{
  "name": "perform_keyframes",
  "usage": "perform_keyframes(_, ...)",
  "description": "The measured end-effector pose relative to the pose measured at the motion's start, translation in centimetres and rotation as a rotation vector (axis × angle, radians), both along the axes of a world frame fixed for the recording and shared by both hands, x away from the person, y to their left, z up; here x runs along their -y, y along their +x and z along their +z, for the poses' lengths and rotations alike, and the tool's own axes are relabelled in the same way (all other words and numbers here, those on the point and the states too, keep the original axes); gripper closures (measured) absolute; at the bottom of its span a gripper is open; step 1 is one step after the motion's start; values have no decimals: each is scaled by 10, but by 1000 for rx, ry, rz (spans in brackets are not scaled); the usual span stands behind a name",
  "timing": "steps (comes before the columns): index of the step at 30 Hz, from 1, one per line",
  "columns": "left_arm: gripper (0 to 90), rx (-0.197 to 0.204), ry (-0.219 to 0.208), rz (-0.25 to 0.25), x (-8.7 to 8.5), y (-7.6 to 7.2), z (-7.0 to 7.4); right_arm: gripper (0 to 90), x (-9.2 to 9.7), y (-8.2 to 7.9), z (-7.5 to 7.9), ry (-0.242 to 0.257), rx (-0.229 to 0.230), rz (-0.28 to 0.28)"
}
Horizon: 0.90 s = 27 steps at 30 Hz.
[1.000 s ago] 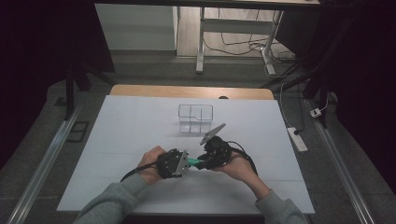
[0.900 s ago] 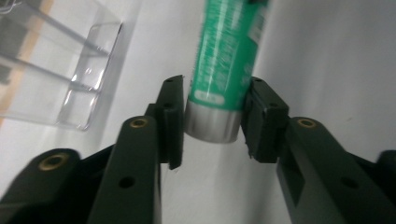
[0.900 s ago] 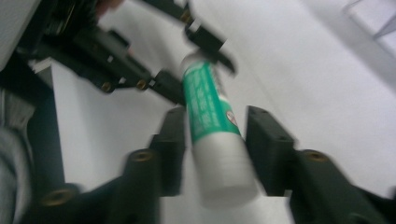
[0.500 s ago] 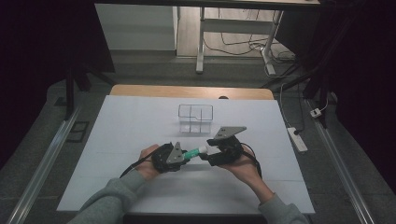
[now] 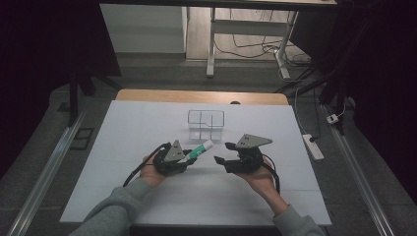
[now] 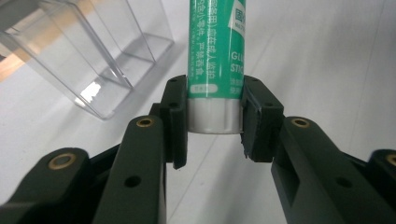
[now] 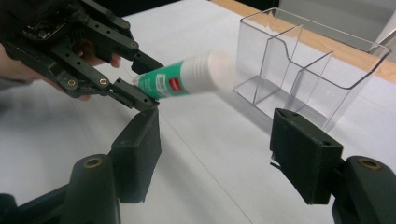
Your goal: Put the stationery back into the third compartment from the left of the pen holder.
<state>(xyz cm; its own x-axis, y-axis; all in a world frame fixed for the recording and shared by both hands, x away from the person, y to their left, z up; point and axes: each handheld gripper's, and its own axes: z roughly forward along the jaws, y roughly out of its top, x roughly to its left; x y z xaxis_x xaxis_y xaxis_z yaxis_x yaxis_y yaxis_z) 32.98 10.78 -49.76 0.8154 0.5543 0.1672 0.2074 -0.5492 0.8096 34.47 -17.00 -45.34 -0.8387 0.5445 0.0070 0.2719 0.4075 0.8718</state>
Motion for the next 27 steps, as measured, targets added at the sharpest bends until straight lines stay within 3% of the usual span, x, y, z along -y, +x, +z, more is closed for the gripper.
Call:
perform_keyframes(5, 653, 1, -50, 3, 1, -1, 2, 320, 0, 0, -2, 42, -2, -4)
perform_keyframes(10, 652, 3, -57, -13, 7, -3, 1, 306, -3, 0, -6, 49, -17, 3)
perform_keyframes(19, 653, 37, -55, -54, 18, -11, 1, 301, -7, 3, -13, 114, -97, -7)
perform_keyframes(23, 652, 39, -33, -79, 26, -13, -3, 346, -10, 2, -14, 122, -110, 0)
perform_keyframes(27, 651, 40, -19, -74, 31, -14, -6, 463, -8, 2, -13, 139, -117, -12)
